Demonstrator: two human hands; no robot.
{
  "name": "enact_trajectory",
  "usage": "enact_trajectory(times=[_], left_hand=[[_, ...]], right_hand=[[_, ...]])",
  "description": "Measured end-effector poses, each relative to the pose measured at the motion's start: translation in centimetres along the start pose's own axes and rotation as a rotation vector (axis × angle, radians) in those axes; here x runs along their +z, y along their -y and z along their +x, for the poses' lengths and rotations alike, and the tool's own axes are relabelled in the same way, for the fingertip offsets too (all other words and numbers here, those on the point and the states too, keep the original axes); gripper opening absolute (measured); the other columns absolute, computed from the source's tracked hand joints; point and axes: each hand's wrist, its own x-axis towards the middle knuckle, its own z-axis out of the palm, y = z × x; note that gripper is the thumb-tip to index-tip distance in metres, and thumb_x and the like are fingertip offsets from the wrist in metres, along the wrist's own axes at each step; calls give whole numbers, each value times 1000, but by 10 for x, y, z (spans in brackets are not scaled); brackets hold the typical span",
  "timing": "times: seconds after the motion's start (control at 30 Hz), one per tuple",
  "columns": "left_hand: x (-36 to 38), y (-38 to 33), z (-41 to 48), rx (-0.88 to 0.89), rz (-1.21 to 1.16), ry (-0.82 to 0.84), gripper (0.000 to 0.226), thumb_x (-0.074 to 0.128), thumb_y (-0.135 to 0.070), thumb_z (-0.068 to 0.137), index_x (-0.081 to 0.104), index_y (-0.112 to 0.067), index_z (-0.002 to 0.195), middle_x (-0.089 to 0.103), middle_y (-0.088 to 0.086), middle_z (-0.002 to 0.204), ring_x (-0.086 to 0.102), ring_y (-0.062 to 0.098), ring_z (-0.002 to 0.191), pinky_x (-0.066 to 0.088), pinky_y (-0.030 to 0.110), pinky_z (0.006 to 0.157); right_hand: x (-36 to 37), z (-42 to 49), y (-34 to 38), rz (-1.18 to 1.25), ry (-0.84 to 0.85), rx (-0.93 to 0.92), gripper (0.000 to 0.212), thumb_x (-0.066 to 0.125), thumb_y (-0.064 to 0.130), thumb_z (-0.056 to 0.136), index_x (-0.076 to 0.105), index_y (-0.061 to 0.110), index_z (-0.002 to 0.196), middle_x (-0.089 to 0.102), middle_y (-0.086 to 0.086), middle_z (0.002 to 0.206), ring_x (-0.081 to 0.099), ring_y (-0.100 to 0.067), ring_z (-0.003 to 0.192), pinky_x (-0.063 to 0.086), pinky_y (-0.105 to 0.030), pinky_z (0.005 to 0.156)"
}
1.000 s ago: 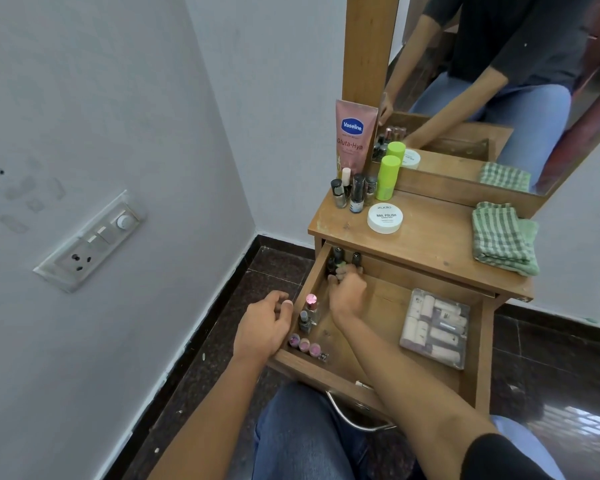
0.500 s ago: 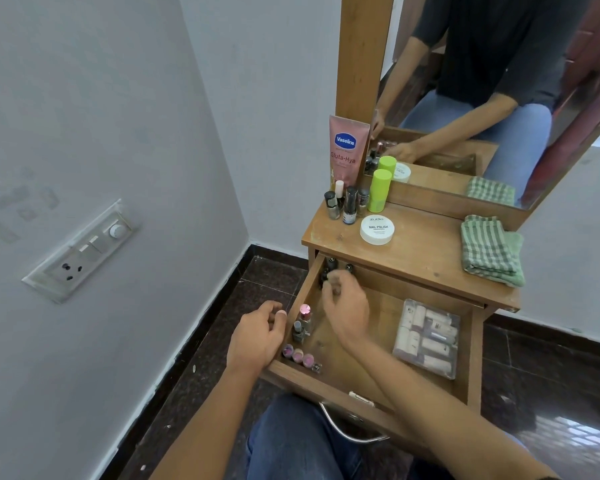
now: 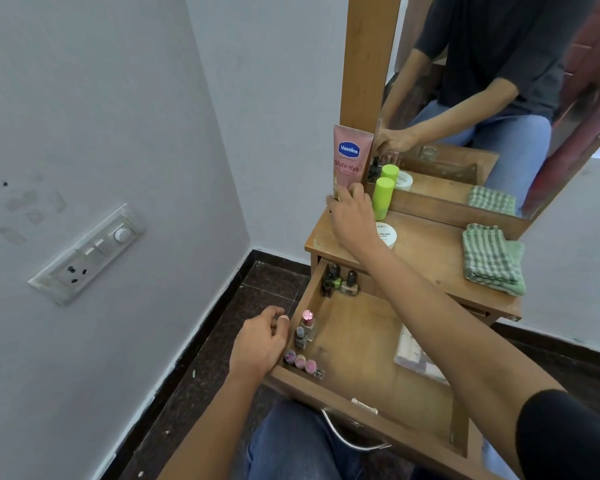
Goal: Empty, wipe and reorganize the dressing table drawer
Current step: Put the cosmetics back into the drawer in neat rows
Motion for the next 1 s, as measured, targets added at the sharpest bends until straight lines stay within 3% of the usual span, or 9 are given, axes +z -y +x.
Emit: enact_trajectory(times=[0.13, 0.3, 0.37, 0.47, 0.57, 0.67, 0.8, 1.0], left_hand=[[0, 0, 0, -7, -4, 3, 32, 44, -38, 100, 58, -26, 126, 67, -9, 93, 63, 8, 86, 53, 31, 80], [0, 0, 0, -11, -1, -3, 31, 44, -37, 100, 59, -25, 125, 68, -7, 90, 63, 7, 83, 54, 31, 78], [0, 0, 0, -8, 0, -2, 31, 44, -37, 100, 59, -25, 124, 68, -7, 89, 63, 8, 82, 54, 32, 77], [1, 2, 0, -3, -9, -3, 32, 45, -37, 100, 59, -24, 125, 69, -4, 94, 64, 11, 84, 55, 35, 79], [2, 2, 1, 8, -12, -7, 32, 45, -37, 100, 60, -23, 124, 69, -5, 93, 64, 11, 84, 55, 35, 79], [1, 1, 1, 11, -8, -11, 30, 46, -36, 99, 61, -24, 122, 67, -6, 88, 63, 9, 81, 54, 34, 77], [1, 1, 1, 5, 9, -11, 31, 45, -38, 99, 61, -24, 122, 66, -6, 84, 62, 9, 78, 54, 35, 75], [0, 0, 0, 7, 19, -2, 30, 46, -37, 99, 61, -23, 121, 66, -7, 86, 61, 8, 80, 53, 33, 76]], right_hand=[[4, -2, -1, 23, -2, 10, 26, 55, 0, 85, 69, 8, 106, 66, -12, 99, 50, -34, 99, 42, -40, 75], [3, -2, -3, -20, -94, -85, 17, 76, 4, 63, 68, 13, 75, 64, -2, 62, 53, -26, 75, 42, -31, 59], [-2, -6, -4, 67, -197, -73, 10, 74, 10, 70, 69, 13, 79, 65, -2, 66, 52, -25, 76, 42, -33, 62], [-26, -34, 3, 483, -262, 105, 14, 66, 15, 85, 68, 10, 99, 67, -2, 90, 51, -21, 88, 42, -27, 75], [-47, -80, 12, 772, -267, 243, 15, 63, 13, 89, 63, 8, 103, 59, 1, 92, 49, -8, 82, 41, -17, 70], [-35, -122, 17, 804, -100, 286, 14, 61, 15, 90, 61, 9, 103, 54, 1, 89, 48, -10, 75, 44, -24, 66], [-8, -151, 17, 781, 166, 352, 19, 59, 14, 91, 59, 12, 111, 54, 2, 105, 55, -13, 91, 50, -37, 84], [19, -169, 20, 725, 306, 380, 24, 58, 10, 91, 56, 12, 115, 55, -4, 114, 53, -13, 95, 48, -32, 87]])
